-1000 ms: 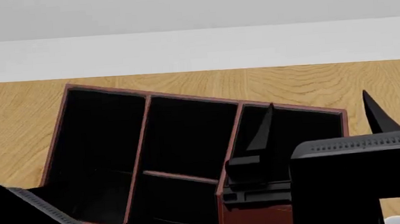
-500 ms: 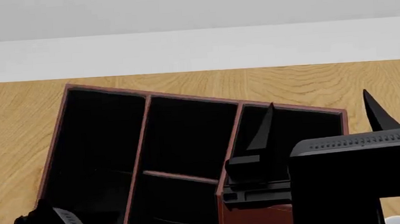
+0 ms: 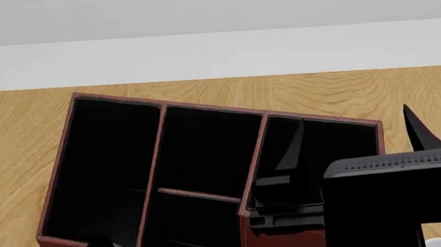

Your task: Pick up the book and place it in the front compartment of the caddy.

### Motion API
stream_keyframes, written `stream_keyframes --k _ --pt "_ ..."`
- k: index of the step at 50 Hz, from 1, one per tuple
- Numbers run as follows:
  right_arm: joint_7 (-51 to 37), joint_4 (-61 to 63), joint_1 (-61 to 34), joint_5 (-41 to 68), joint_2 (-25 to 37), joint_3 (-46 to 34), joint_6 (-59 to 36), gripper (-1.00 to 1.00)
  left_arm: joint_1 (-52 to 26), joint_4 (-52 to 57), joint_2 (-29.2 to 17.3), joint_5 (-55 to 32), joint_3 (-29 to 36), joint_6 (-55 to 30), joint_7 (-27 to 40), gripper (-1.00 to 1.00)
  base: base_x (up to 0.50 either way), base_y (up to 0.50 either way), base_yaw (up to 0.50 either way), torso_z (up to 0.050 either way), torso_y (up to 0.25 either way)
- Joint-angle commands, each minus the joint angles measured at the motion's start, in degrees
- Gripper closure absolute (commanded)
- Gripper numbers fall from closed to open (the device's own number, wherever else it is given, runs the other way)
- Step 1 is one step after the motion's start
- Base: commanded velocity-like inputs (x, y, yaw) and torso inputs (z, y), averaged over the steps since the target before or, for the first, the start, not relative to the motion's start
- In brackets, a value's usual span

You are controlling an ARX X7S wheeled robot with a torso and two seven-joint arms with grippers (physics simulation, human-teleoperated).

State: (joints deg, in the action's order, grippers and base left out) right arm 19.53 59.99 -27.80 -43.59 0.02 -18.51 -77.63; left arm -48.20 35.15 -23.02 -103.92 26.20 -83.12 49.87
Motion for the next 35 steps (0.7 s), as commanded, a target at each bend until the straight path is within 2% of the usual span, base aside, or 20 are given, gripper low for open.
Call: stream_keyframes --k 1,19,35 --pt "-0.73 0.00 0.87 1.04 0.00 0.62 0.83 -1.00 0.16 -1.54 1.39 4.20 1.67 -0.64 -4.31 -1.00 0.00 0.00 0.00 0.000 0.000" --pt "-1.71 0.00 2.66 2.76 0.01 2.02 2.37 -1.00 -5.01 -7.94 3.40 11.07 5.50 -1.00 -11.94 -1.00 0.00 0.00 0.00 0.000 0.000" --pt "-2.99 -0.02 4.94 5.73 0.05 4.63 4.46 -1.00 -9.83 -15.03 6.39 10.59 9.83 -0.80 -14.43 -1.00 0.00 0.00 0.00 0.000 0.000"
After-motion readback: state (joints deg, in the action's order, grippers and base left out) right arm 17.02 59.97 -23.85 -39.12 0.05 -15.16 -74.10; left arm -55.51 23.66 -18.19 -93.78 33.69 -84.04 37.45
